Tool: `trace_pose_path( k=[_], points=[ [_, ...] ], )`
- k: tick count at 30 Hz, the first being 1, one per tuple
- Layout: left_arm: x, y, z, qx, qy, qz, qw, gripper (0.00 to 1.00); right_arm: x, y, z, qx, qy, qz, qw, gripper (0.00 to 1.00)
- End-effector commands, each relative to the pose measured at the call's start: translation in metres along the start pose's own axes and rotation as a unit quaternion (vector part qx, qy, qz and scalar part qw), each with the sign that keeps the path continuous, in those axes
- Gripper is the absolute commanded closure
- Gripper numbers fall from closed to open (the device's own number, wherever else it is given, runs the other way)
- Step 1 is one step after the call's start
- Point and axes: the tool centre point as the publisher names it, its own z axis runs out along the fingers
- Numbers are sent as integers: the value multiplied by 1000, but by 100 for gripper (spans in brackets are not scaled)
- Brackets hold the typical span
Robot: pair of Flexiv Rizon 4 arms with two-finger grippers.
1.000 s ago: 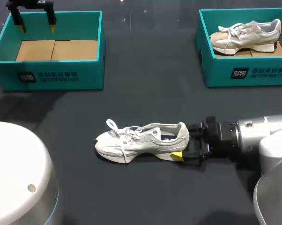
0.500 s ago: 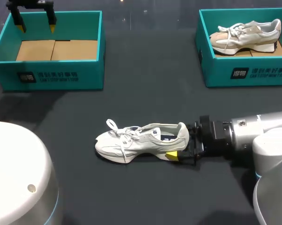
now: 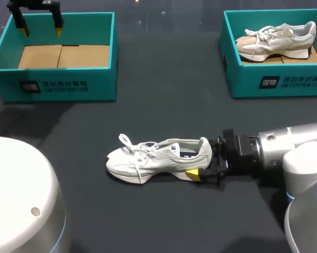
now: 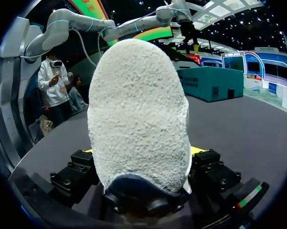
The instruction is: Take the shoe out of the shoebox, open the shoe tongue, remove and reinsert the insole, then place the shoe into the shoebox
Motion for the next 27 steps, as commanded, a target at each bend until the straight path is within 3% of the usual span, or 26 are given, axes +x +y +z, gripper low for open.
trace_pose_path(
  k=[1, 12, 19, 21, 27],
  points=[
    [0, 0, 0, 0, 0, 0, 1000, 0, 1, 1, 4, 5, 9, 3, 1000, 100],
    [0, 0, 0, 0, 0, 0, 1000, 0, 1, 1, 4, 5, 9, 3, 1000, 100],
    [46, 43, -2, 16, -7, 3, 1000, 0, 1, 1, 4, 5, 9, 3, 1000, 100],
    [57, 57, -1, 36, -19, -3, 999, 0, 1, 1, 4, 5, 9, 3, 1000, 100],
    [91, 83, -3, 34, -15, 18, 999, 0, 1, 1, 4, 5, 9, 3, 1000, 100]
  ],
)
